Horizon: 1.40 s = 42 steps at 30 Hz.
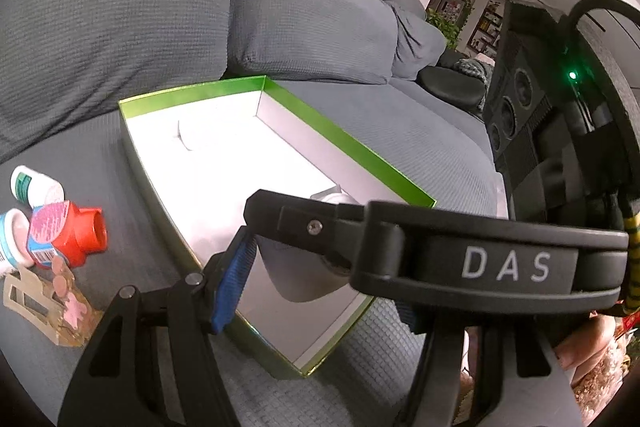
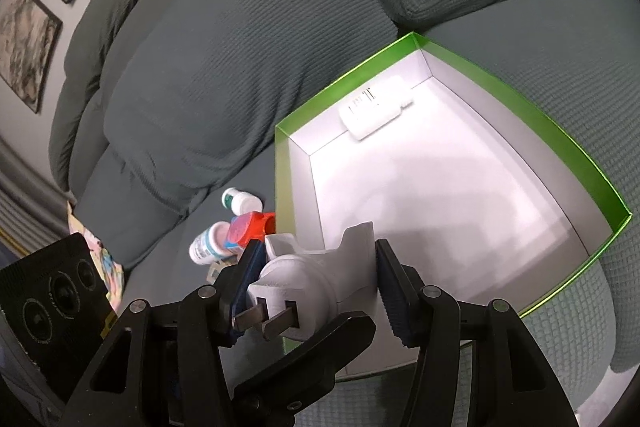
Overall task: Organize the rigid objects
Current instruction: 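Lift the white plug adapter with the right gripper and carry it over the box, then release the plug adapter into the box and withdraw the right gripper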
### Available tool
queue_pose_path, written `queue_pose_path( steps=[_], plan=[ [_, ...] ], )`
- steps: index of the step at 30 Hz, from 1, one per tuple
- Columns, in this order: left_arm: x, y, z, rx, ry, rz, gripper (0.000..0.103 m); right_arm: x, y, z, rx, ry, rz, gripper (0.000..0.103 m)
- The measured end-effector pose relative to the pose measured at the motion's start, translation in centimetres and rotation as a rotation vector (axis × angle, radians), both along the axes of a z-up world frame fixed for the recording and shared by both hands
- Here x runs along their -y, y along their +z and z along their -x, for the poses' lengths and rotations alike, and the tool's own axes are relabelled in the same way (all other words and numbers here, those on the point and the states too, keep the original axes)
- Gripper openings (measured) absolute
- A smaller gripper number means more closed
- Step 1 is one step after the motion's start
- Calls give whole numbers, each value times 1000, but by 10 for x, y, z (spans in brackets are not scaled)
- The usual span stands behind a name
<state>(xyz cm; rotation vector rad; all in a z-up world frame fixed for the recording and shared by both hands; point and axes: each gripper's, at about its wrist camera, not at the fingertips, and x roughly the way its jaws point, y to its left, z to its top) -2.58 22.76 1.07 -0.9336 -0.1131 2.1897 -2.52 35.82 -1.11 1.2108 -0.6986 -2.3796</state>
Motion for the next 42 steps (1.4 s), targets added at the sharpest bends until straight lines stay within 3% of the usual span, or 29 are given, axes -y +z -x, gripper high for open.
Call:
queue_pose_path(
  steps=[6,7,9,14,22,25,28,30,36,42],
  plan=[
    [6,-3,-3,13,12,8,64,4,6,0,-13,-48,-57,58],
    [6,-2,-4,9,15,13,68,4,8,-1,-22,-59,-69,58],
    [9,0,-7,3,17,23,86,4,10,-2,-38,-72,-69,58],
    [22,10,-13,-20,20,7,86,9,16,-5,-47,-80,-84,68],
    [59,25,-22,-26,75,13,86,28,32,-8,-80,-44,-99,69],
    [78,32,-20,-12,114,17,86,38,42,-6,-84,-23,-81,72],
    [101,37,-17,-29,156,17,89,55,53,-8,-106,34,-70,84],
    [119,38,-15,-35,187,4,99,67,58,-8,-109,59,-74,84],
    [169,30,1,-22,296,-56,101,114,65,6,-82,184,-113,84],
    [192,1,20,59,354,-72,101,154,53,29,-25,286,-160,84]
  ],
)
